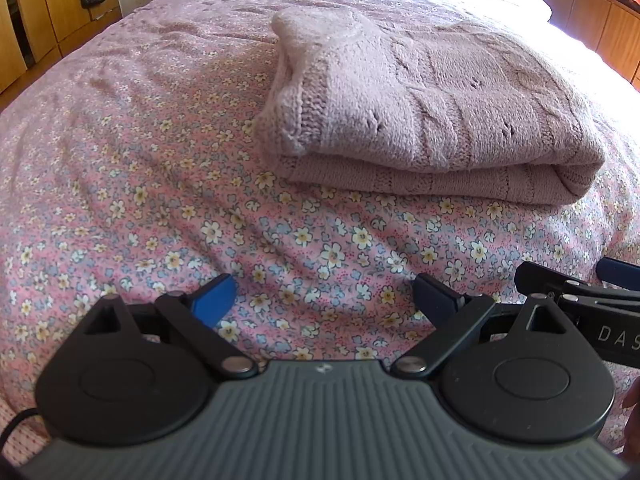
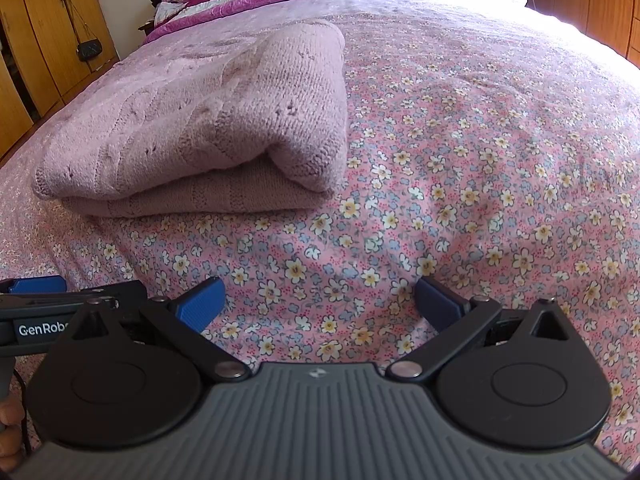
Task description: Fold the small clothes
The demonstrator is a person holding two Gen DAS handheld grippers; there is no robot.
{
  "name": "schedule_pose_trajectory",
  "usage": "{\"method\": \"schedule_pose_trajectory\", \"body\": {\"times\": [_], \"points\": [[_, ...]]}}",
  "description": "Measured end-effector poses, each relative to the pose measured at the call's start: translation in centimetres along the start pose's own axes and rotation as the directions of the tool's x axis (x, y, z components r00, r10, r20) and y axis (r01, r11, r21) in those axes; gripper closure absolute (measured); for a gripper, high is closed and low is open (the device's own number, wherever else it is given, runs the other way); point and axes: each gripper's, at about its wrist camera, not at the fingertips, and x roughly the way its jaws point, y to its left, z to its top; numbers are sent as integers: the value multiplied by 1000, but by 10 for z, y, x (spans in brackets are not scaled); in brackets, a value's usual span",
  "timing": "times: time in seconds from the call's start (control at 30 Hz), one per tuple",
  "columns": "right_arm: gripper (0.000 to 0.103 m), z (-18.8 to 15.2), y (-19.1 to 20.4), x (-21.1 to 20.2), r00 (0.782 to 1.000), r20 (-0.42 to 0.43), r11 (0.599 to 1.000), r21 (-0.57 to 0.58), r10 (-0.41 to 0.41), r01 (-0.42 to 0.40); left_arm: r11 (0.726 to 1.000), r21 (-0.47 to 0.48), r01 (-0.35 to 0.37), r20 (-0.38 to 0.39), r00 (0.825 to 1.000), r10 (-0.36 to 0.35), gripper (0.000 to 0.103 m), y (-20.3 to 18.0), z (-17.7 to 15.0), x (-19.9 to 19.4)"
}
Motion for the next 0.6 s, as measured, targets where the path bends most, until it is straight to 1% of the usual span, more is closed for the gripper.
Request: {"method": "schedule_pose_trajectory", "body": {"times": [0.6], "points": [[0, 0, 0, 0, 1000, 0, 1000, 0, -1, 1, 1000, -2, 0, -6, 1000, 0, 6, -1, 1, 1]]}}
